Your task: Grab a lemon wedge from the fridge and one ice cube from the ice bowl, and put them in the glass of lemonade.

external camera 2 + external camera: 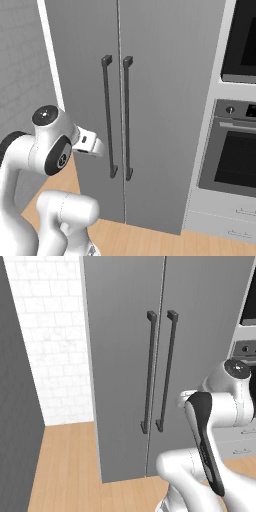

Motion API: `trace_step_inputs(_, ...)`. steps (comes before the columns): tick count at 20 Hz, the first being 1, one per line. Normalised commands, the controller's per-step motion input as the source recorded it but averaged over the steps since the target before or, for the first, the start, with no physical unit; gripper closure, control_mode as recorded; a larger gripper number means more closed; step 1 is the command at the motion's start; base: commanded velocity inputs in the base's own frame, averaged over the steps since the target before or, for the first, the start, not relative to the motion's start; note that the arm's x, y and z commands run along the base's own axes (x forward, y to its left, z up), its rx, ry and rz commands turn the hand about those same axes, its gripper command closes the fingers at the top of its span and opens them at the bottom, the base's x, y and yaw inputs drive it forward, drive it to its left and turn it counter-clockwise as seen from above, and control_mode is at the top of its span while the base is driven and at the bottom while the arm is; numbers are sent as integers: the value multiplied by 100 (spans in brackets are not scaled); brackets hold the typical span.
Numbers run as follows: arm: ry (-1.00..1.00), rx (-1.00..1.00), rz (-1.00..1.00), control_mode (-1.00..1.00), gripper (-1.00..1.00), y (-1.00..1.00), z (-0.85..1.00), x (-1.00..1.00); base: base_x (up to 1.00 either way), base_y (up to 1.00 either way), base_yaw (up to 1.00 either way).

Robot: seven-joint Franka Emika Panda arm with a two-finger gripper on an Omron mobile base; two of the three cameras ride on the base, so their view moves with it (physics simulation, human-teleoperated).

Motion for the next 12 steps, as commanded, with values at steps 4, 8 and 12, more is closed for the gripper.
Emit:
trace_step_inputs(4,-12,0,0,-100,-100,-11,34,31,0,0,0)
trace_step_inputs(8,-11,0,0,-100,-100,-8,32,34,0,0,0)
trace_step_inputs(12,-12,0,-1,-100,-100,-3,38,47,0,0,0)
